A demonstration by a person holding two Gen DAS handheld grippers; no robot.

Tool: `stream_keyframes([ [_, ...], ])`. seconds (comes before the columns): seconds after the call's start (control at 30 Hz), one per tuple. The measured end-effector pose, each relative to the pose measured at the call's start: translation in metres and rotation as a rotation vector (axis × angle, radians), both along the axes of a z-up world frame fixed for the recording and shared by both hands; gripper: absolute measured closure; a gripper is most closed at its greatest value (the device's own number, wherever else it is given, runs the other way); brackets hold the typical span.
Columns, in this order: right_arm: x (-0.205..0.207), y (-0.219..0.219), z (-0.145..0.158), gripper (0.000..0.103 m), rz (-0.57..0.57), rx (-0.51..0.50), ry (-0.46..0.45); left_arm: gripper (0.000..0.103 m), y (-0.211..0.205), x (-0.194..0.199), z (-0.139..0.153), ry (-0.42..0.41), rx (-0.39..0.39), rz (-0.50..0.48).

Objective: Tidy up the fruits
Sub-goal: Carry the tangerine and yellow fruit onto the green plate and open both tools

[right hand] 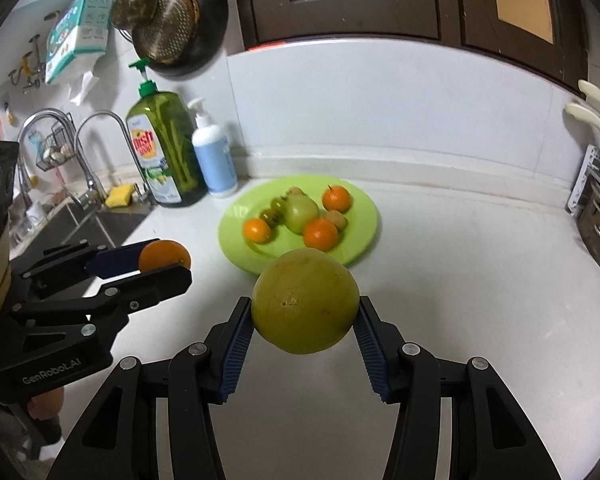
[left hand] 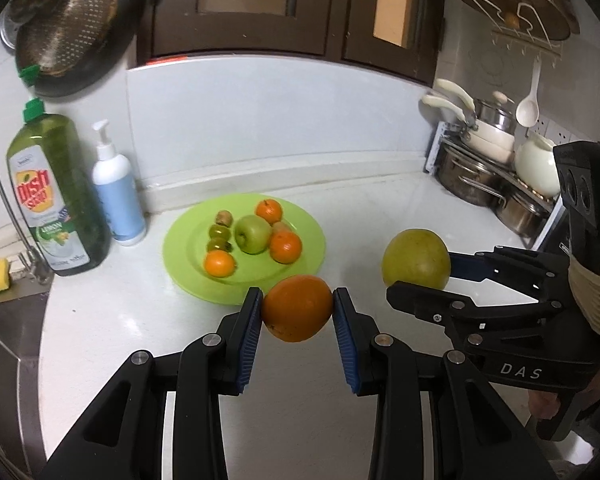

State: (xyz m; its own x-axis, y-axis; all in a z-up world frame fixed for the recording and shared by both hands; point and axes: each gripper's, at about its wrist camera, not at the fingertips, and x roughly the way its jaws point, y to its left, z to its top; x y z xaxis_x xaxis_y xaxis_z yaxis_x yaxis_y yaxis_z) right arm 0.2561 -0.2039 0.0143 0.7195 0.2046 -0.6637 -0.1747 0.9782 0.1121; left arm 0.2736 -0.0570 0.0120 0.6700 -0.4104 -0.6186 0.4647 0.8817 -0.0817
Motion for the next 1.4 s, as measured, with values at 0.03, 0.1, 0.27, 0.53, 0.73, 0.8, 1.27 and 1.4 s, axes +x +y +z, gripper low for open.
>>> stream_keyframes([
  [0.03,0.001,0.004,0.002,0.051,0.004,0.002,-0.007,0.068,0.003,0.0,0.001,-0.005,0.0,0.003],
  [0.1,0.003,0.011,0.005,0.051,0.01,-0.005,-0.016,0.068,0.01,0.002,0.003,-0.011,0.002,0.012],
  [0.27,0.01,0.026,0.01,0.051,0.026,-0.006,-0.033,0.068,0.026,0.007,0.007,-0.022,0.002,0.031],
  [0.53,0.026,0.046,0.015,0.051,0.038,0.003,-0.054,0.068,0.049,0.022,0.012,-0.023,0.002,0.053],
  [0.73,0.044,0.055,0.016,0.051,0.033,0.002,-0.057,0.068,0.058,0.038,0.014,-0.027,0.01,0.059],
  [0.8,0.05,0.056,0.016,0.051,0.029,-0.003,-0.057,0.068,0.059,0.043,0.015,-0.029,0.012,0.06],
  [1.27,0.118,0.049,0.002,0.051,0.0,-0.011,-0.002,0.068,0.052,0.11,0.007,0.0,0.024,0.047],
  [1.4,0.138,0.044,-0.004,0.051,-0.002,-0.016,0.01,0.068,0.046,0.13,0.002,0.013,0.035,0.044],
])
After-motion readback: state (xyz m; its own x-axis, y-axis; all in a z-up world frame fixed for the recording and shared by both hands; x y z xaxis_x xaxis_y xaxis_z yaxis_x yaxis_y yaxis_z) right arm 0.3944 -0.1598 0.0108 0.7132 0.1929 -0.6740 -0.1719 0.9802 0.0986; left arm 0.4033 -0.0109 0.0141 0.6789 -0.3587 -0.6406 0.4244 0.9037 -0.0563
